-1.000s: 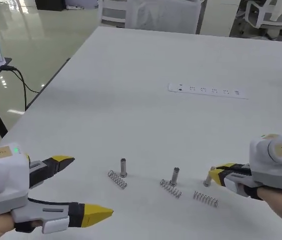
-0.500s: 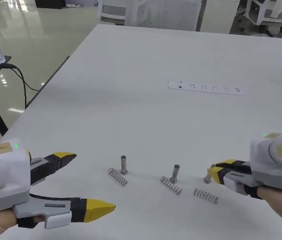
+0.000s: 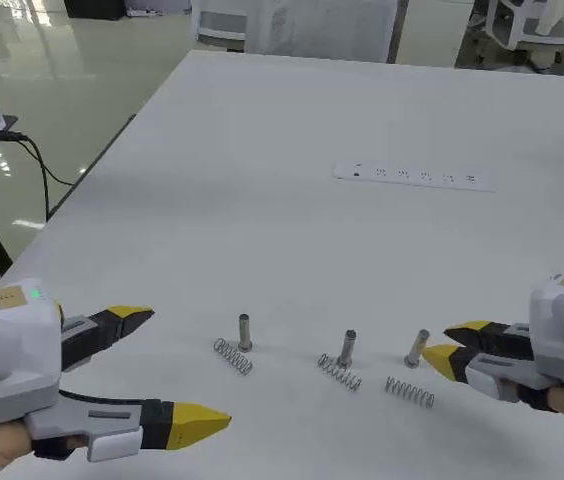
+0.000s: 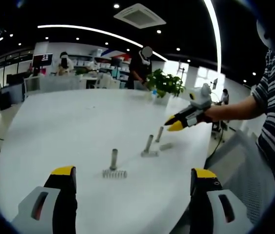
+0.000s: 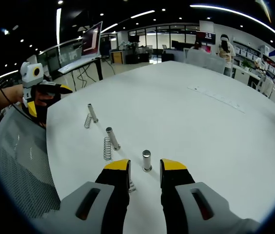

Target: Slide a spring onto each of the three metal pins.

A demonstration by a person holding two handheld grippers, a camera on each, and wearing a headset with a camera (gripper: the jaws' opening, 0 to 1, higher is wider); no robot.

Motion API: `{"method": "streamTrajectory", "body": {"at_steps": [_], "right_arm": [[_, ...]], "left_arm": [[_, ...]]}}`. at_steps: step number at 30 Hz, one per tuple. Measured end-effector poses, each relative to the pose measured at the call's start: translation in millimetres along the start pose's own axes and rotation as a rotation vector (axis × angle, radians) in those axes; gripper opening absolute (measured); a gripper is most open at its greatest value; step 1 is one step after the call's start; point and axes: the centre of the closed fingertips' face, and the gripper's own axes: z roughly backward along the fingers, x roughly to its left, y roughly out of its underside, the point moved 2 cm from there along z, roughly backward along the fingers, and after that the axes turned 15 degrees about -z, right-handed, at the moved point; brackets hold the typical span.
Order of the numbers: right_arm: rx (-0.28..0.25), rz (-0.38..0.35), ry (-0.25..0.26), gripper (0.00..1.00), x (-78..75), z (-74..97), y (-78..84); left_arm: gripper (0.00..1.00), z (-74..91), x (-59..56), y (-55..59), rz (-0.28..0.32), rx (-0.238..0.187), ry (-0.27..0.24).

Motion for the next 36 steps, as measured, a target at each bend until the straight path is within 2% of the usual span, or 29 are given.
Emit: {"method": "streamTrajectory", "body": {"at_steps": [6,11,16,21,26,30,33,36], "right_arm": [[0.012,0.069,-0.014,0.23,6.8,4.7,0.4],[0.041,0.171,-0.034,0.27,11.8,4.4,5.0],[0.059,0.207,-0.050,0.28,17.2,4.9,8.1],[0.110,0.282,-0.070,0.29,22.9,4.9,16.2],[0.164,0.371,-0.125,0.29,34.8,4.0,25.0],[0.197,0.401,-0.125,0.29,34.4,0.1,32.4],[0.227,0.414,-0.124,0.27,32.0,-2.3,37.2],[0.253,0.475,-0.117,0.25,30.6,-1.9,39.3]], "left_arm": [[0.95,1.1,1.1,-1.4,-0.012,0.004,0.003],[0.98,3.3,3.8,0.5,-0.025,0.013,0.007],[0.98,5.7,6.8,4.6,-0.031,0.027,0.004],[0.98,7.0,7.1,8.0,-0.029,0.035,0.000],[0.98,6.8,5.4,9.1,-0.025,0.039,0.000],[0.98,6.0,4.7,5.2,-0.023,0.026,-0.003],[0.98,5.9,3.1,6.4,-0.028,0.033,0.004],[0.98,6.8,1.5,6.9,-0.031,0.035,0.009]]}}
